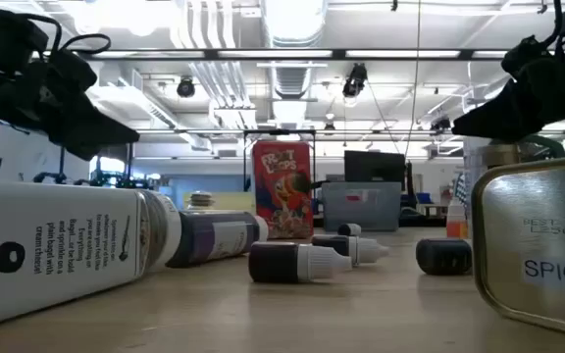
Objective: Pick & Place Kitchen Items
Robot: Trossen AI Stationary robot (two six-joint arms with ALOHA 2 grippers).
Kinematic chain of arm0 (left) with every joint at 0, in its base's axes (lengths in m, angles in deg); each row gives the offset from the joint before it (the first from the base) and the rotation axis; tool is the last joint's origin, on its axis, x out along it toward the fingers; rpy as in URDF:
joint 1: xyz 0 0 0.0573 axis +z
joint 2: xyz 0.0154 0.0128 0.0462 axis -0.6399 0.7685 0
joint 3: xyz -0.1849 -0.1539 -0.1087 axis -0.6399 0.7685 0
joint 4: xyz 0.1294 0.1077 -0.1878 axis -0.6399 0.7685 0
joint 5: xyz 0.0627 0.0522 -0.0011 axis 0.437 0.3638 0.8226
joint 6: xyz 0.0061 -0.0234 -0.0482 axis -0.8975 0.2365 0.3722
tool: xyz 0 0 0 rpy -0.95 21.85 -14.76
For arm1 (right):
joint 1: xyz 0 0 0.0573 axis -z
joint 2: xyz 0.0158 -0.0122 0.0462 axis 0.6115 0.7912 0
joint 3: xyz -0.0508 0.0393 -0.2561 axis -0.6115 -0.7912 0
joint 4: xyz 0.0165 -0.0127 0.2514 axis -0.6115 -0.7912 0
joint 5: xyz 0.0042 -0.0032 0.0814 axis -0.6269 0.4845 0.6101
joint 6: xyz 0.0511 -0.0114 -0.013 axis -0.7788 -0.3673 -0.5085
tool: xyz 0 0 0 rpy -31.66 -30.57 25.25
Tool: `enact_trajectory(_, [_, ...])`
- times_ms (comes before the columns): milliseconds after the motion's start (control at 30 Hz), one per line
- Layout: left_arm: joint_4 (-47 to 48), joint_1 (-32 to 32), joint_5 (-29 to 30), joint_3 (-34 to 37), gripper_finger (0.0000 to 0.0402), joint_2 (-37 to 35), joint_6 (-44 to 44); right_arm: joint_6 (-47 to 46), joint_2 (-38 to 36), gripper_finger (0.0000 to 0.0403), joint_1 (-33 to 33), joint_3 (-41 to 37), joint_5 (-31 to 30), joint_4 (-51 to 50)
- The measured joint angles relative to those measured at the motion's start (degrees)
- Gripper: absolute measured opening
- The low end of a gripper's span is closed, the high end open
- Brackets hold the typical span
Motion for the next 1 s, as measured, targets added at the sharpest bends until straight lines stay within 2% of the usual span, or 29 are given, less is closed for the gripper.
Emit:
enact_trajectory(233, [0.00, 0.00, 0.00, 0.02, 0.0030, 0.00, -0.02, 0.00, 0.00, 0.0212, -0.02, 0.00, 0.00, 0.00])
enact_trajectory(1000, [-0.02, -0.01, 0.20, 0.01, 0.0030, -0.01, 0.00, 0.00, 0.00, 0.0151, 0.00, 0.00, 0.00, 0.01])
